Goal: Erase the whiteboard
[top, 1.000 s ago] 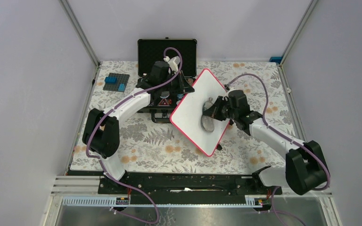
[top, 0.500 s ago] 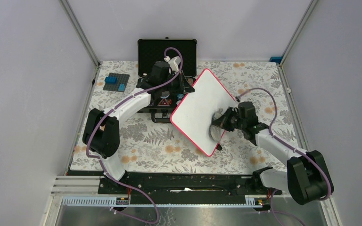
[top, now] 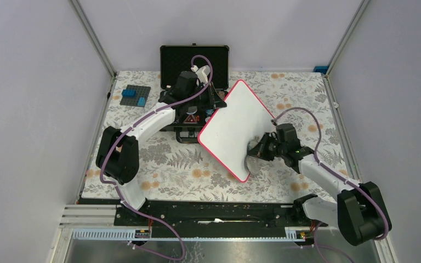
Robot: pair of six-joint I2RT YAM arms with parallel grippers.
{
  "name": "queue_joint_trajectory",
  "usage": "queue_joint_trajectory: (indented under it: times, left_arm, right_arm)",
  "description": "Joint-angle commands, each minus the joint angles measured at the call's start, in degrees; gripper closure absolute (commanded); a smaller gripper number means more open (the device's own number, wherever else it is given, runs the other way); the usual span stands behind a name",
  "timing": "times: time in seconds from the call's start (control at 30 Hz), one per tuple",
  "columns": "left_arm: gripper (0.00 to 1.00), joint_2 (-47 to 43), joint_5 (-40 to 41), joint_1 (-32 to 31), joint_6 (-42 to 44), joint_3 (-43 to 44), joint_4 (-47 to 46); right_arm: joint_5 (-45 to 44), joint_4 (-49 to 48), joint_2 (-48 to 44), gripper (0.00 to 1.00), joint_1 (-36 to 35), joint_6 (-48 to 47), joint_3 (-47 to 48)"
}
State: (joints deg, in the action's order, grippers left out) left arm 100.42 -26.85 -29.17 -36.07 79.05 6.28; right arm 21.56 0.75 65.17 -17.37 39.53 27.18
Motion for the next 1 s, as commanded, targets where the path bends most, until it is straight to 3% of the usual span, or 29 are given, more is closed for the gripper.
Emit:
queue_joint_trajectory:
  times: [0.0, 0.2, 0.37, 0.53, 0.73, 0.97]
  left_arm:
    - [1.00, -0.50, -3.55, -2.98, 1.57, -0.54, 2.10]
    - [1.00, -0.27, -3.24, -3.08, 1.52, -0.62, 2.06]
    - [1.00, -0.05, -3.44, -3.08, 1.36, -0.71, 1.89]
    - [1.00, 0.10, -3.14, -3.09, 1.49, -0.73, 1.89]
    - [1.00, -0.03, -3.07, -3.09, 1.58, -0.66, 1.94]
    - [1.00, 0.18, -3.45, -3.09, 1.33, -0.64, 1.80]
  right_arm:
    - [0.42, -2.59, 1.95, 1.00, -11.47, 5.33, 8.72]
    - [-3.41, -2.82, 2.29, 1.00, -22.64, 8.58, 19.68]
    - [-0.74, -10.64, 3.95, 1.00, -24.17, 13.09, 20.60]
    - [-0.26, -11.36, 6.90, 1.00, -26.56, 12.99, 20.85]
    - [-1.59, -8.17, 5.19, 1.00, -26.79, 13.00, 10.16]
    - [-14.41, -5.12, -7.40, 1.00, -25.21, 14.68, -9.41]
